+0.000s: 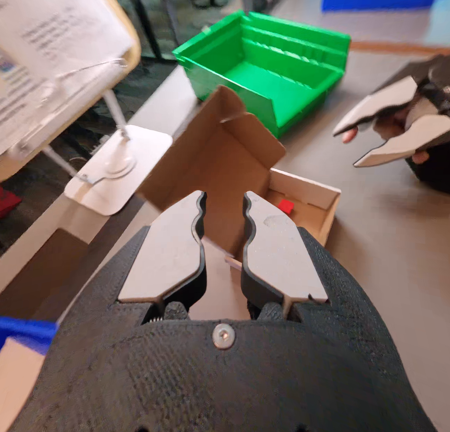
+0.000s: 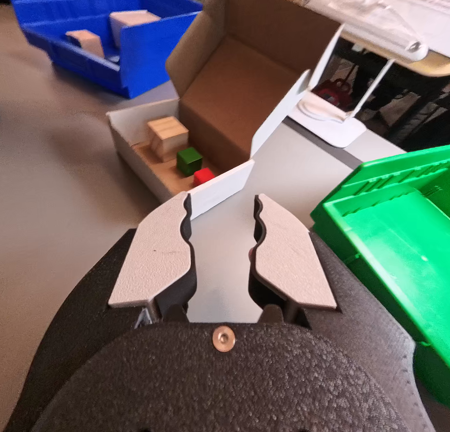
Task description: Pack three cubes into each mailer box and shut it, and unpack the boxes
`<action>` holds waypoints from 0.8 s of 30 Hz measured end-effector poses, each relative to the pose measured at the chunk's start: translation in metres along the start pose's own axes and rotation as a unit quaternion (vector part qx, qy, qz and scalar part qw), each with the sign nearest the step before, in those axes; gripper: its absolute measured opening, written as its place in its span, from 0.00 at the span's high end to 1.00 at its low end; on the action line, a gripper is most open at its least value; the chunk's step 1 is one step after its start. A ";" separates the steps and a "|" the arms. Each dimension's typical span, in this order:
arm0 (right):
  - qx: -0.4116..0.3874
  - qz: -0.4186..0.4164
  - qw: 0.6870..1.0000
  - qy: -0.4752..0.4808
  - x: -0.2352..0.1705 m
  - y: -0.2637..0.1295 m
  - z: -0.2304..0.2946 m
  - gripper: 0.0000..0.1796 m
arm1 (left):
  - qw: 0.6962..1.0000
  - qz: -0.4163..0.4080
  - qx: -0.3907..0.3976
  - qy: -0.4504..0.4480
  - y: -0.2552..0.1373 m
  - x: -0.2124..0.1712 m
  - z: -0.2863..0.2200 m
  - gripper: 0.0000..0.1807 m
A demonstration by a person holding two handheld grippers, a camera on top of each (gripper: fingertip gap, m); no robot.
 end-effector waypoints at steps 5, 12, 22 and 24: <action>-0.012 0.009 0.999 0.030 0.028 0.013 -0.027 0.80 | 0.990 -0.022 0.036 -0.137 -0.009 -0.038 0.024 0.84; 0.011 0.048 0.995 0.083 0.069 0.057 -0.050 0.79 | 0.975 -0.021 0.011 -0.222 0.020 -0.057 0.022 0.83; -0.025 0.056 0.996 0.069 0.074 0.068 -0.045 0.95 | 0.981 -0.023 -0.010 -0.190 0.032 -0.056 0.005 0.90; -0.028 0.049 0.997 0.053 0.071 0.061 -0.036 0.95 | 0.985 -0.028 -0.011 -0.171 0.027 -0.058 -0.004 0.90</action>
Point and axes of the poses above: each gripper's, where its closed fingertips meet, y out along the fingers, x out of its top, z = x × y across the jaws, the point moved 8 cm from there along -y, back along the fingers, and after that the axes turned 9 degrees about z, right-handed, at the moved point
